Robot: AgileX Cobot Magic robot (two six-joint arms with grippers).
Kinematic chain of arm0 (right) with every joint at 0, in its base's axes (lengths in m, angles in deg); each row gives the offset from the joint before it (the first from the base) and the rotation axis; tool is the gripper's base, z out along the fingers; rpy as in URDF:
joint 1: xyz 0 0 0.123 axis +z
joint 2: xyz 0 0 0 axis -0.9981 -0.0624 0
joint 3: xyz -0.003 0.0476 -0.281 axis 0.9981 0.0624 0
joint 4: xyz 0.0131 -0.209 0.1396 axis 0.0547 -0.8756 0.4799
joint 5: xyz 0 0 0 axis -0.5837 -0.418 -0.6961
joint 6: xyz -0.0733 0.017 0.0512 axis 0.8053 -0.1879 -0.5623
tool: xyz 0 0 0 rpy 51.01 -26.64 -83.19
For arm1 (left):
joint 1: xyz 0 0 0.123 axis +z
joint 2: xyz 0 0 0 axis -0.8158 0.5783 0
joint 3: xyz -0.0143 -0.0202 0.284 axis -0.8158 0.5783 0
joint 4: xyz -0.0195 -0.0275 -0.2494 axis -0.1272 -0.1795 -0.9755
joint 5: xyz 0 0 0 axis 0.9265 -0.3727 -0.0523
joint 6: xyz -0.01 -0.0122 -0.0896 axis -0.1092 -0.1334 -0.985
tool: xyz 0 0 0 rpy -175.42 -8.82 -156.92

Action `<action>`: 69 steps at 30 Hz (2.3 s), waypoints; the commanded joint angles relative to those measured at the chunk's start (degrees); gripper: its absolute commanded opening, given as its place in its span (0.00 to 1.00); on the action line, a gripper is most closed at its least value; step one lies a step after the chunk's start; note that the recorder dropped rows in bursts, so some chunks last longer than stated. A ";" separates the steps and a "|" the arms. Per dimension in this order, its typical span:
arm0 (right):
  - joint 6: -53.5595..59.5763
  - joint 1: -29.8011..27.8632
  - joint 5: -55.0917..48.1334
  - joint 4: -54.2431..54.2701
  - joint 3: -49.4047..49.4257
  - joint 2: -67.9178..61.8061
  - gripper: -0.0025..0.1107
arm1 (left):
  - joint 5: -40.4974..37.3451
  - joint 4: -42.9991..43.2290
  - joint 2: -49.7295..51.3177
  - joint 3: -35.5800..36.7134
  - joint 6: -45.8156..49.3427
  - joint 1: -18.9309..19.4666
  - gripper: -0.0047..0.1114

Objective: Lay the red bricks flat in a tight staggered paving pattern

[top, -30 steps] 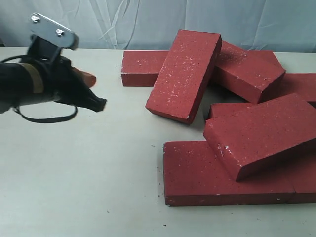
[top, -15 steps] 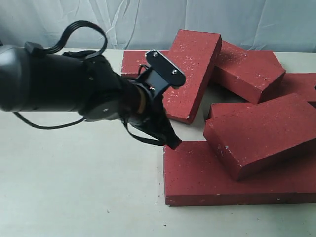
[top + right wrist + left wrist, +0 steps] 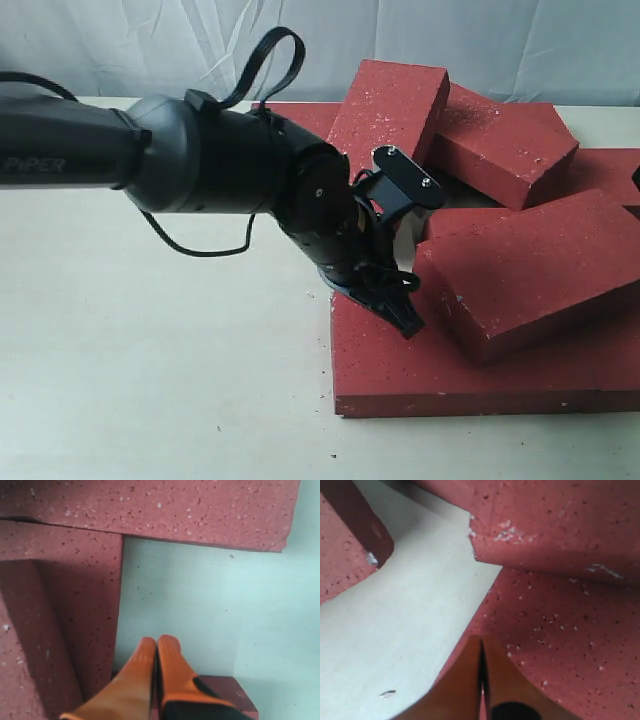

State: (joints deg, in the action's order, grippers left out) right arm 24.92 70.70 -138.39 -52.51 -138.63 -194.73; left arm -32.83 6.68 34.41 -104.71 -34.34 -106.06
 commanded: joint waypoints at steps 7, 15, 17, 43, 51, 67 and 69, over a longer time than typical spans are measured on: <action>5.40 2.63 -2.52 4.02 -0.32 -2.32 0.05 | 1.59 -2.59 3.36 -3.81 1.14 -1.77 0.04; 6.74 3.91 -4.58 8.37 -0.43 -1.69 0.05 | 1.66 -2.69 3.36 -7.29 2.05 -3.03 0.04; 8.54 3.91 -6.46 12.09 -0.43 -1.69 0.05 | 2.58 -3.90 3.36 -7.68 2.05 -3.03 0.04; -1.07 27.76 -10.36 20.07 -9.42 6.10 0.05 | -25.08 0.28 -16.50 -6.49 1.62 16.34 0.04; -5.27 38.75 -7.31 20.26 -14.54 2.96 0.05 | -25.37 0.80 -20.06 0.68 1.66 26.68 0.04; -5.55 50.73 -2.21 25.17 -31.75 -18.63 0.05 | -11.37 0.30 -20.95 12.32 1.83 48.11 0.04; -5.55 51.15 -0.65 25.35 -33.67 -21.33 0.05 | -9.73 0.39 -20.10 13.69 1.83 49.10 0.04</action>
State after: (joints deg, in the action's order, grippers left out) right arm 19.28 120.32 -143.39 -32.80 -169.44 -213.29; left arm -46.09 12.26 13.80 -92.50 -32.47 -57.36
